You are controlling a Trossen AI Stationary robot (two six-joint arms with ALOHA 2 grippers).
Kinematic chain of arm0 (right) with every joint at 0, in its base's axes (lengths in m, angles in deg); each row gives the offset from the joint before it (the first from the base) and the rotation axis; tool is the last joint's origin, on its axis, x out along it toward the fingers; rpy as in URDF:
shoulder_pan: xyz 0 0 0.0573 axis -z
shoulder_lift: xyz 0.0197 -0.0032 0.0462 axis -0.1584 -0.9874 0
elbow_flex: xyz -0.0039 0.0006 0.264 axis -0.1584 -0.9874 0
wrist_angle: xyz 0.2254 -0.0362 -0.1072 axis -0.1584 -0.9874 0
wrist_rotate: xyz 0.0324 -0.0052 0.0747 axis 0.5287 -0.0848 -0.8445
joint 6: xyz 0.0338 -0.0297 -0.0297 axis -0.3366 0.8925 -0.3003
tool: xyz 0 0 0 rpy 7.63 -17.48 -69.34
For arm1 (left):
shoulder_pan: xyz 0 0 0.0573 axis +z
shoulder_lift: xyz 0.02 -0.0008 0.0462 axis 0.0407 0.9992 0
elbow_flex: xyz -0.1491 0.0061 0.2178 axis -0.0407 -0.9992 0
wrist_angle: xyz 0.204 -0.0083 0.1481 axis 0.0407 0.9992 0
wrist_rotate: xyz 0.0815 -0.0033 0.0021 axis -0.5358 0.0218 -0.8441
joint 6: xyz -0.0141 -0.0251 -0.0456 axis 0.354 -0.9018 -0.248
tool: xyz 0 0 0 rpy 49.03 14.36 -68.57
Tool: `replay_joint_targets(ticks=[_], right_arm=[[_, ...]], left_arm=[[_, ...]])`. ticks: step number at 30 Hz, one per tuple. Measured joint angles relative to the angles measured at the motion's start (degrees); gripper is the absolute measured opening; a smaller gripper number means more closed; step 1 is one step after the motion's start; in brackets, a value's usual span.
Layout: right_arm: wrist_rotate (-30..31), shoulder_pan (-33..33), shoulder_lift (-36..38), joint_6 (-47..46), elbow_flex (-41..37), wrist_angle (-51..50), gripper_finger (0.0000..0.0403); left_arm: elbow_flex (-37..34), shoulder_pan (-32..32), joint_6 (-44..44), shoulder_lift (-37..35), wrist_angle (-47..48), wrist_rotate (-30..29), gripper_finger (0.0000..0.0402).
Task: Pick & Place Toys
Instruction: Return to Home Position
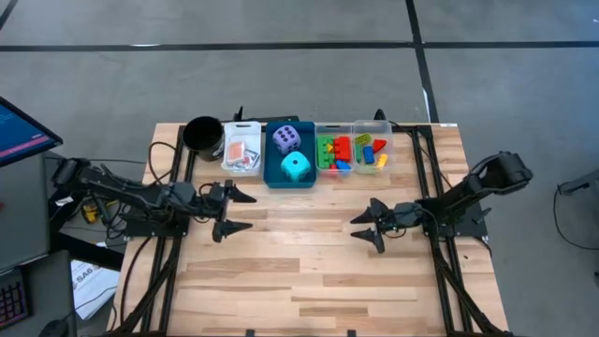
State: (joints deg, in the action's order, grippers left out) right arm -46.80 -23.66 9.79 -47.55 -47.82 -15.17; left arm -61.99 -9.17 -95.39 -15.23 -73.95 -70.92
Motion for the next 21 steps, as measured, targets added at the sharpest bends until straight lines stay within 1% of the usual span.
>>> replay_joint_targets(ticks=[5, 10, 16, 21], right_arm=[[-0.02, 0.20, 9.08, 0.01, 0.00, -6.72, 0.0229], [-0.02, 0.20, 17.19, 0.01, 0.00, -7.75, 0.0229], [-0.02, 0.16, 27.44, 0.01, 0.00, -7.66, 0.0229], [-0.02, 0.18, 36.07, 0.01, 0.00, -7.68, 0.0229]], left_arm=[[-4.39, 0.00, 0.00, -3.59, -6.59, -0.02, 0.0392], [-10.04, 0.00, 0.00, -9.27, -11.00, -0.02, 0.0392], [-14.04, 0.00, 0.00, -14.79, -10.66, -0.02, 0.0392], [-15.17, 0.00, 0.00, -18.20, -10.17, -0.02, 0.0392]])
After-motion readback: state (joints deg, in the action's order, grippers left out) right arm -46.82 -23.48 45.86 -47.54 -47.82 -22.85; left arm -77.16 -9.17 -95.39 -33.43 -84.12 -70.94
